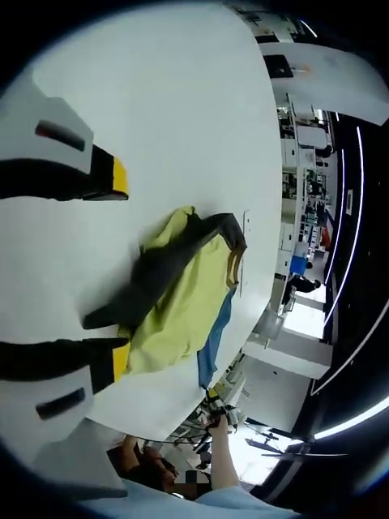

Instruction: Fold the garment on the visible template until the final outline fits inside the template.

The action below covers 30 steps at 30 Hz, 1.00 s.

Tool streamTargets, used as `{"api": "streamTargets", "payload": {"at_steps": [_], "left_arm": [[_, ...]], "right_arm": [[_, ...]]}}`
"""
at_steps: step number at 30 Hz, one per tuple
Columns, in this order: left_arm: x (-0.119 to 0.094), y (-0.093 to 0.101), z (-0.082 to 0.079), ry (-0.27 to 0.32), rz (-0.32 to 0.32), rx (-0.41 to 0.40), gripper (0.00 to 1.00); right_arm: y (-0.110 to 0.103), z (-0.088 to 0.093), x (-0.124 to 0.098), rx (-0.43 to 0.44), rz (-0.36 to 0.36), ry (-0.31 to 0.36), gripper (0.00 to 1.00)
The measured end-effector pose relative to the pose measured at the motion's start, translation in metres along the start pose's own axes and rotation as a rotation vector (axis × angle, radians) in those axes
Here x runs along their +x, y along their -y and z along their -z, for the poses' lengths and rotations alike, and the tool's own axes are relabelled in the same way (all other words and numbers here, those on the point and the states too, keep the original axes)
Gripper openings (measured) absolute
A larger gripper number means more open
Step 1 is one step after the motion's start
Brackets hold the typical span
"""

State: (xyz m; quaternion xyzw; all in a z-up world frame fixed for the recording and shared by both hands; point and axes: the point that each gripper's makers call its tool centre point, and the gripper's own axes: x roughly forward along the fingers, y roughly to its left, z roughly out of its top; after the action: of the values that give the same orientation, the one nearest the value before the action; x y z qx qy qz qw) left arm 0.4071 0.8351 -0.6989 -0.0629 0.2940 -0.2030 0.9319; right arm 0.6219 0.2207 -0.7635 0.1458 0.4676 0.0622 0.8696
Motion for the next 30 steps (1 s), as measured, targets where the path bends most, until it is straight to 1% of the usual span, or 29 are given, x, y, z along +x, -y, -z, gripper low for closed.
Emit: {"api": "streamTargets", "payload": {"at_steps": [3, 8, 11, 12, 16, 20, 22, 25, 26, 30], "left_arm": [[-0.001, 0.001, 0.0, 0.001, 0.0, -0.001, 0.66], [-0.004, -0.001, 0.002, -0.001, -0.007, 0.0, 0.65], [-0.006, -0.002, 0.003, 0.001, -0.013, -0.003, 0.65], [-0.007, -0.002, 0.003, 0.001, -0.014, -0.004, 0.65], [-0.009, -0.004, 0.005, 0.002, -0.022, -0.01, 0.65], [-0.009, -0.003, 0.006, 0.005, -0.022, -0.013, 0.65], [-0.008, -0.003, 0.006, 0.003, -0.02, -0.012, 0.65], [-0.007, -0.002, 0.007, 0.003, -0.018, -0.013, 0.65], [-0.007, -0.002, 0.007, 0.004, -0.017, -0.013, 0.65], [-0.005, 0.0, 0.006, 0.003, -0.01, -0.014, 0.65]], "right_arm": [[-0.005, 0.002, 0.005, -0.012, 0.001, -0.003, 0.14], [-0.012, 0.005, 0.009, -0.02, 0.003, -0.013, 0.1], [-0.012, 0.006, 0.01, -0.033, 0.011, -0.02, 0.05], [-0.012, 0.007, 0.01, -0.032, 0.013, -0.023, 0.0], [-0.013, 0.003, 0.007, -0.016, 0.001, -0.016, 0.0], [-0.006, 0.002, 0.003, -0.009, 0.003, -0.013, 0.0], [-0.005, 0.005, 0.001, 0.036, -0.006, -0.011, 0.01], [-0.008, 0.01, 0.001, 0.077, -0.038, -0.017, 0.11], [-0.007, 0.011, 0.001, 0.082, -0.032, -0.018, 0.14], [-0.013, 0.014, 0.002, 0.071, -0.034, -0.012, 0.13]]}}
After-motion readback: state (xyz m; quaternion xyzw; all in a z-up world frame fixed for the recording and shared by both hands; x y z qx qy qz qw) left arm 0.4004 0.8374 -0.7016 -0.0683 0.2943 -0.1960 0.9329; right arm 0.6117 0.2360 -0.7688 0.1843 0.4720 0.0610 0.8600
